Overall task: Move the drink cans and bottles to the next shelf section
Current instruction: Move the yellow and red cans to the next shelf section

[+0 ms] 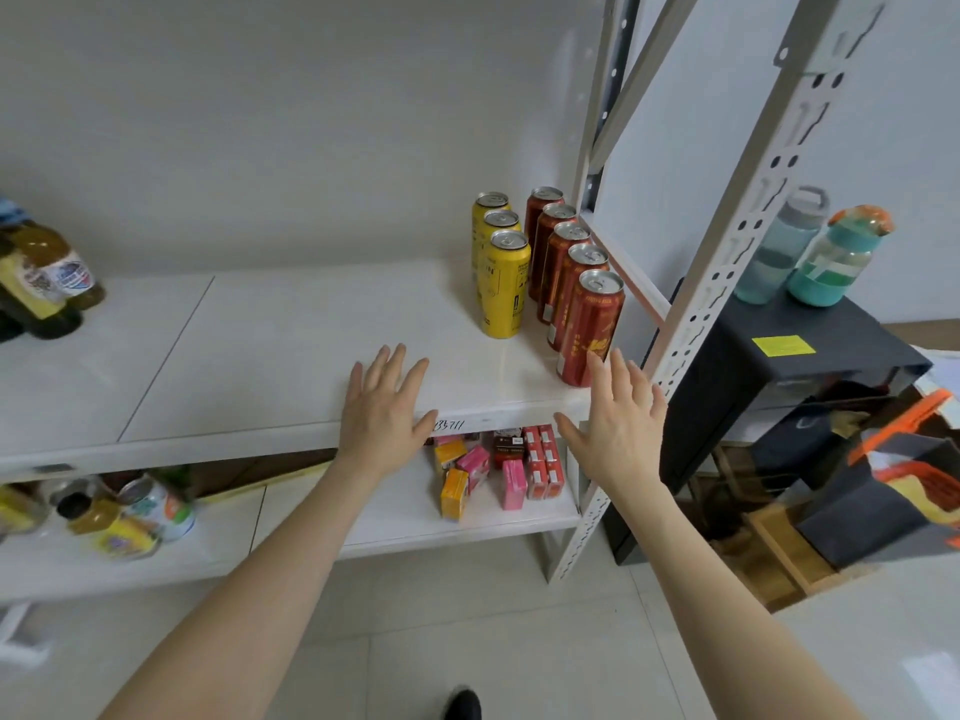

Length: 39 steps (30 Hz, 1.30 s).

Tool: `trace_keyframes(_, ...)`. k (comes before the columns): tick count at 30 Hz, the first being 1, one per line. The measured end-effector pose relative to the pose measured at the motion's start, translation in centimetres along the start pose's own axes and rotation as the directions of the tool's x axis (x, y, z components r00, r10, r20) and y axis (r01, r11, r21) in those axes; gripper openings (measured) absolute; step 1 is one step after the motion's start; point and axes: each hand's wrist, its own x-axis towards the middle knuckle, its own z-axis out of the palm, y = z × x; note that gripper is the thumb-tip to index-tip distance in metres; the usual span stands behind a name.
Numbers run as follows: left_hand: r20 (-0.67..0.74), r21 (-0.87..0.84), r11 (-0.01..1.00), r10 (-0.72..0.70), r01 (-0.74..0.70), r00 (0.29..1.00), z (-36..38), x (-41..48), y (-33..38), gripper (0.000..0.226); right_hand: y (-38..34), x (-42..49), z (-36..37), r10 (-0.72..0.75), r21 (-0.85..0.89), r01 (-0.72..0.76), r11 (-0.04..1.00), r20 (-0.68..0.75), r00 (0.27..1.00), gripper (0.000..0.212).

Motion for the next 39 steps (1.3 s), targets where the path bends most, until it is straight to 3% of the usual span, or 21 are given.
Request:
trace_keyframes(13, 0.023, 0.099, 0.992, -0.082, 0.079, 0.996, -3.6, -9.9, -7.5, 0.066, -10.5, -5.7, -0.5, -0.088, -0.037, 0.092, 0.995, 0.105, 0.991, 0.080)
trace_keyframes(39, 0.081, 0.177, 0.974, -0.157, 0.140, 0.984, -9.6, -17.9, -42.6, 0.068, -47.2, -8.2, 6.3, -0.119, 0.020, 0.117, 0.993, 0.114, 0.986, 0.079)
